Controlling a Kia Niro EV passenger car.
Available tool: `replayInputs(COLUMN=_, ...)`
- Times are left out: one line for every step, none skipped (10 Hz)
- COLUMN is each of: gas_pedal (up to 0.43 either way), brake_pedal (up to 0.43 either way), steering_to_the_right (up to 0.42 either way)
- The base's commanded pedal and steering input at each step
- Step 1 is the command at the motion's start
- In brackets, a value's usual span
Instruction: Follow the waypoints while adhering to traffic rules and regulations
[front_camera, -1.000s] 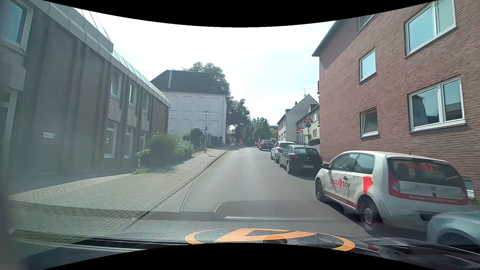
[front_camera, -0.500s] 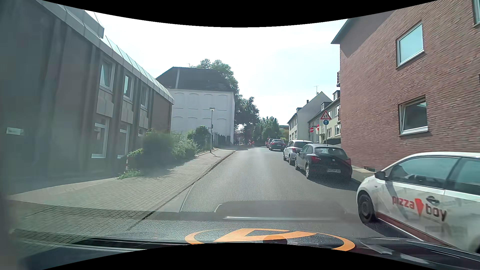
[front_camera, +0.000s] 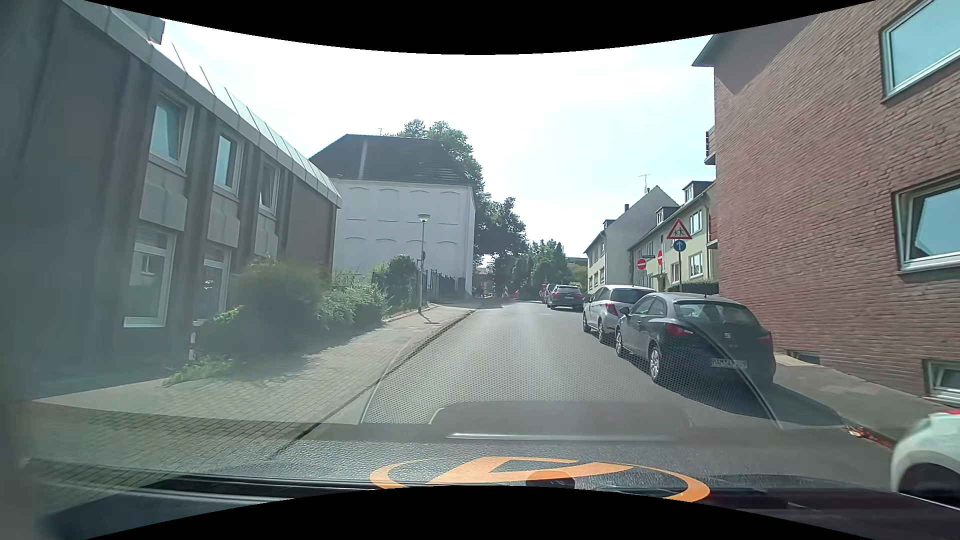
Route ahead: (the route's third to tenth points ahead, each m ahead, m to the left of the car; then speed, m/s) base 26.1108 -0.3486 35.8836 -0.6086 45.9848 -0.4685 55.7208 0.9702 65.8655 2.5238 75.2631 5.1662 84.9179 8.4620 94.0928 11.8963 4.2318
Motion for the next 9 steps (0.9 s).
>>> replayInputs(gas_pedal=0.118, brake_pedal=0.000, steering_to_the_right=-0.009)
replayInputs(gas_pedal=0.118, brake_pedal=0.000, steering_to_the_right=-0.006)
replayInputs(gas_pedal=0.118, brake_pedal=0.000, steering_to_the_right=-0.002)
replayInputs(gas_pedal=0.118, brake_pedal=0.000, steering_to_the_right=-0.001)
replayInputs(gas_pedal=0.118, brake_pedal=0.000, steering_to_the_right=-0.001)
replayInputs(gas_pedal=0.118, brake_pedal=0.000, steering_to_the_right=0.000)
replayInputs(gas_pedal=0.118, brake_pedal=0.000, steering_to_the_right=0.001)
replayInputs(gas_pedal=0.118, brake_pedal=0.000, steering_to_the_right=0.002)
replayInputs(gas_pedal=0.118, brake_pedal=0.000, steering_to_the_right=0.002)
